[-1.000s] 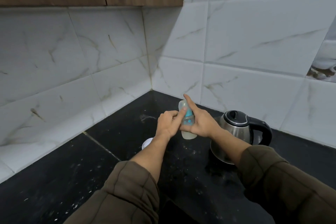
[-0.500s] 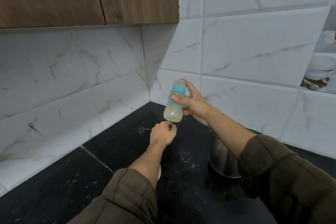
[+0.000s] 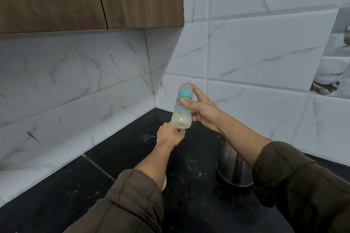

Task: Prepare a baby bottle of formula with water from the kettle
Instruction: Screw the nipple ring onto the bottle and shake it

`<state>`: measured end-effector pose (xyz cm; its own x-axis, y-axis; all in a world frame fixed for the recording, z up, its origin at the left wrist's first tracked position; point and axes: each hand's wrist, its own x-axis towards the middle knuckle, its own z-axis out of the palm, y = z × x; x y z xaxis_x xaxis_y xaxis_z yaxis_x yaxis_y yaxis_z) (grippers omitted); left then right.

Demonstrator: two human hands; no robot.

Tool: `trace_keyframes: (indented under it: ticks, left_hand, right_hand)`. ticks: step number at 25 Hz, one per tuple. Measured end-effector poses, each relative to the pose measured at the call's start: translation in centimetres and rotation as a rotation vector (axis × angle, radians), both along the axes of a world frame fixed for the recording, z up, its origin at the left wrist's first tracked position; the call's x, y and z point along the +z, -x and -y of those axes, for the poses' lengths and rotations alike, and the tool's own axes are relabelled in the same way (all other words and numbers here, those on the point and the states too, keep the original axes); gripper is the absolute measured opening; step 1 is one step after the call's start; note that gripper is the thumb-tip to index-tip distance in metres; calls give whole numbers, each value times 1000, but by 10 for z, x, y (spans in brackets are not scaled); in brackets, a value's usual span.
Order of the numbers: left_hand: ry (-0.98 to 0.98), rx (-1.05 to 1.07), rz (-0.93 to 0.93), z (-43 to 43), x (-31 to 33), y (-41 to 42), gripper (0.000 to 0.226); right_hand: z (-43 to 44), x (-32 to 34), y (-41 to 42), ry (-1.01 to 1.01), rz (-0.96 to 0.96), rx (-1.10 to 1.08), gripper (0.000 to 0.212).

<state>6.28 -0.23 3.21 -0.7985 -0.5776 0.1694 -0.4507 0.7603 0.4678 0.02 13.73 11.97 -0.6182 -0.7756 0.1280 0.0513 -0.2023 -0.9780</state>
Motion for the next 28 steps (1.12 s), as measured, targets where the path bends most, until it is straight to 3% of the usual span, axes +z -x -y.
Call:
trace_keyframes:
  ticks: [5,11,17,23,28]
  left_hand:
    - [32,-36,-21,1,4,2,34]
    - [18,15,-11,3,8,-3,25]
    - [62,-13,-7,8,10,-7,35]
    - [76,11,12,2,18,-8,28]
    - [79,-17,-9,1,17,-11,35]
  right_hand:
    - [7,9,12,313,240,-299,78]
    - [0,7,-7,11,-106,-48,88]
    - [0,19,8,362,220,-362,81]
    - [-7,14,-8,108,-20,-33,84]
    - [0,24,0,399,252,-312,67]
